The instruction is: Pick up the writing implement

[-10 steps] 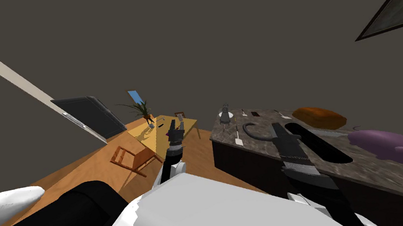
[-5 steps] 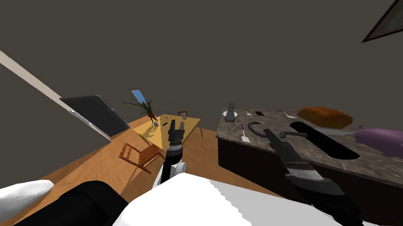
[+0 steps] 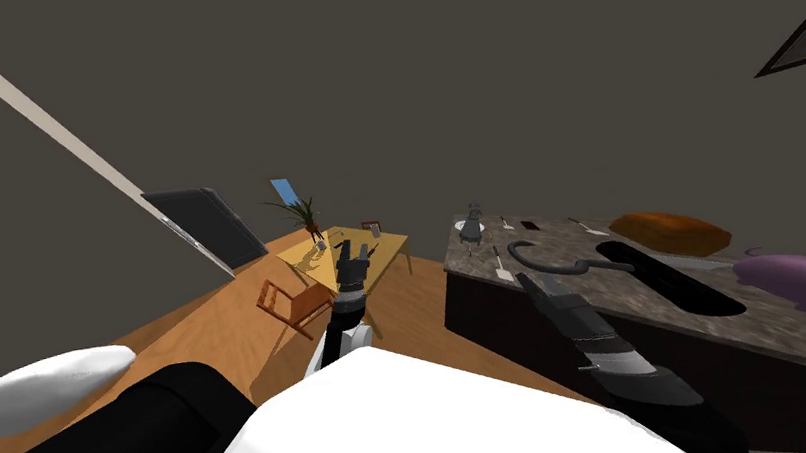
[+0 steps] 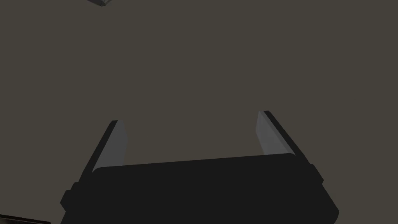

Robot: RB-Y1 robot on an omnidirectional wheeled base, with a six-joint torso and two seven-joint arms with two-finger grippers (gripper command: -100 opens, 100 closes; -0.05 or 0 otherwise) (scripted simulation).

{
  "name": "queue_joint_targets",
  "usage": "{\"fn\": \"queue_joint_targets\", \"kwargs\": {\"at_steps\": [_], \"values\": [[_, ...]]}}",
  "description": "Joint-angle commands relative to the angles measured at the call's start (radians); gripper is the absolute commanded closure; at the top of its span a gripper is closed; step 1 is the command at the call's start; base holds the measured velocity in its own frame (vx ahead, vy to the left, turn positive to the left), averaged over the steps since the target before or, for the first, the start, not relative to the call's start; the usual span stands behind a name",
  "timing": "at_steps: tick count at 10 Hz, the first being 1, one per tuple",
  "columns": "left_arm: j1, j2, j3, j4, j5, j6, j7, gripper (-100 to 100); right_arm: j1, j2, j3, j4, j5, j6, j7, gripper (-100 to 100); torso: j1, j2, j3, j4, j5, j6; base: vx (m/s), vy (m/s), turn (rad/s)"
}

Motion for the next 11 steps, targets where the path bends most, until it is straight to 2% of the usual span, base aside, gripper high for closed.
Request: {"fn": "queue_joint_targets", "kwargs": {"at_steps": [1,2,3,4,5,6,7,8,9,10,11], "values": [[0.0,0.0,0.0,0.0,0.0,0.0,0.0,0,0.018,-0.043,-0.002,0.019,0.05,-0.009,0.041,-100,0.0,0.0,0.0,0.0,0.0,0.0,-0.079,0.088,0.061],[0.0,0.0,0.0,0.0,0.0,0.0,0.0,0,0.018,-0.043,-0.002,0.019,0.065,-0.009,0.041,-100,0.0,0.0,0.0,0.0,0.0,0.0,-0.063,0.093,0.035],[0.0,0.0,0.0,0.0,0.0,0.0,0.0,0,0.036,-0.087,-0.006,0.034,0.103,-0.013,0.073,-100,0.0,-0.001,0.0,0.0,0.0,0.0,-0.067,0.132,0.086],[0.0,0.0,0.0,0.0,0.0,0.0,0.0,0,0.036,-0.087,-0.006,0.034,0.117,-0.013,0.073,-100,0.002,-0.001,0.0,0.0,0.0,0.0,-0.044,0.112,0.031],[0.0,0.0,0.0,0.0,0.0,0.0,0.0,0,0.053,-0.133,-0.011,0.051,0.152,-0.017,0.106,-100,0.001,-0.002,-0.001,0.0,0.0,0.0,-0.043,0.127,0.093],[0.0,0.0,0.0,0.0,0.0,0.0,0.0,0,0.053,-0.133,-0.011,0.051,0.17,-0.017,0.106,-100,0.002,-0.002,-0.001,0.0,0.0,0.0,-0.047,0.108,0.039],[0.0,0.0,0.0,0.0,0.0,0.0,0.0,0,0.07,-0.18,-0.015,0.069,0.203,-0.02,0.139,-100,0.001,-0.002,-0.001,0.0,0.0,0.0,-0.061,0.125,0.084],[0.0,0.0,0.0,0.0,0.0,0.0,0.0,0,0.07,-0.181,-0.015,0.069,0.224,-0.02,0.139,-100,0.001,-0.001,-0.001,0.0,0.0,0.0,-0.055,0.106,0.042],[0.0,0.0,0.0,0.0,0.0,0.0,0.0,0,0.087,-0.224,-0.019,0.088,0.256,-0.023,0.171,-100,0.0,-0.001,-0.001,0.0,0.0,0.0,-0.048,0.111,0.105],[0.0,0.0,0.0,0.0,0.0,0.0,0.0,0,0.087,-0.231,-0.019,0.088,0.278,-0.023,0.171,-100,0.001,-0.002,-0.001,0.0,0.0,0.0,-0.038,0.095,0.046],[0.0,0.0,0.0,0.0,0.0,0.0,0.0,0,0.104,-0.271,-0.023,0.108,0.315,-0.025,0.203,-100,0.0,-0.002,-0.001,0.0,0.0,0.0,-0.063,0.106,0.092]]}}
